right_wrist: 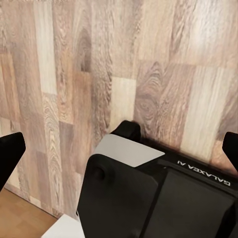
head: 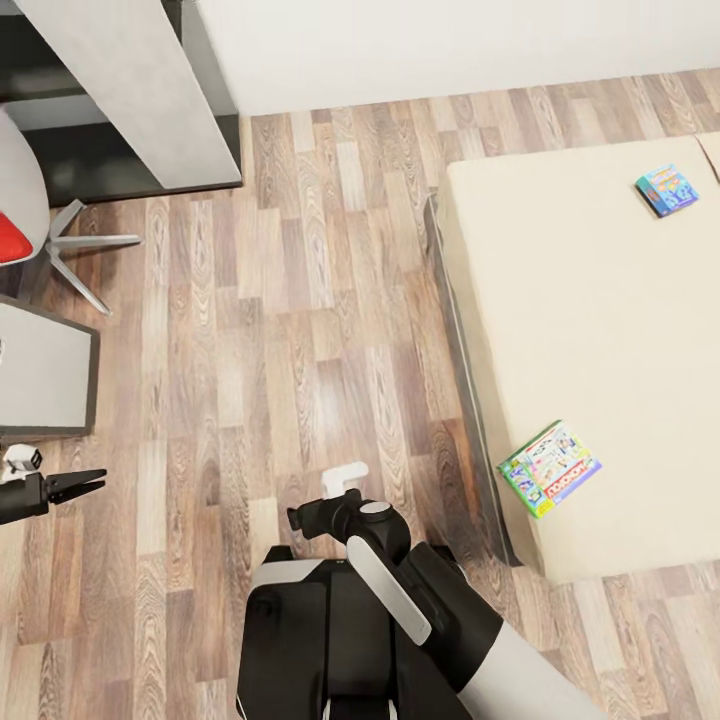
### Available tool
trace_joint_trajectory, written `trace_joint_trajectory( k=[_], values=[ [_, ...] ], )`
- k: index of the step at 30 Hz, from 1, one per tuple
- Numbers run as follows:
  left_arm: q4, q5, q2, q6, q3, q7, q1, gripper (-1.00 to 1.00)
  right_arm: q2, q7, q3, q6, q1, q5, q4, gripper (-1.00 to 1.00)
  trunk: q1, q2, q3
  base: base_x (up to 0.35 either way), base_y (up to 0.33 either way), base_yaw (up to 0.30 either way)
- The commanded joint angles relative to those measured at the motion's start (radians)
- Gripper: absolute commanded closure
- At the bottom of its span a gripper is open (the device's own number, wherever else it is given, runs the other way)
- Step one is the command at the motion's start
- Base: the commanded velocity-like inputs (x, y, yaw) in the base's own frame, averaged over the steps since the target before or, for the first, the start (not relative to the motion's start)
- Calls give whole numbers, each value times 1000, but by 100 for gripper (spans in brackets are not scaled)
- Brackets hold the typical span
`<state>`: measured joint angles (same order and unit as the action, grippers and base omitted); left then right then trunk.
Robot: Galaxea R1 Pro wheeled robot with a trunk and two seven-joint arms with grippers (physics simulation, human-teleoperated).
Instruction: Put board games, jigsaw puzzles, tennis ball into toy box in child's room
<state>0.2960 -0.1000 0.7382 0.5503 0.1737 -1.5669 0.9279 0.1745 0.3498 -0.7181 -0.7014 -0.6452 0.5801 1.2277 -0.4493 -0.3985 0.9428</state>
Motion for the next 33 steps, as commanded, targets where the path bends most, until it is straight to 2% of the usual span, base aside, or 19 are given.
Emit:
trace_joint_trajectory(
  k=[1,33],
  values=[
    [0,0,1,10,0,-4,0,-100,0,10,-1,-2,-1,10,1,-100,-1,-2,-1,0,0,83],
    [0,0,-1,10,-1,-4,0,-100,0,8,-1,0,0,12,0,-100,-1,-2,-53,0,0,73]
  ],
)
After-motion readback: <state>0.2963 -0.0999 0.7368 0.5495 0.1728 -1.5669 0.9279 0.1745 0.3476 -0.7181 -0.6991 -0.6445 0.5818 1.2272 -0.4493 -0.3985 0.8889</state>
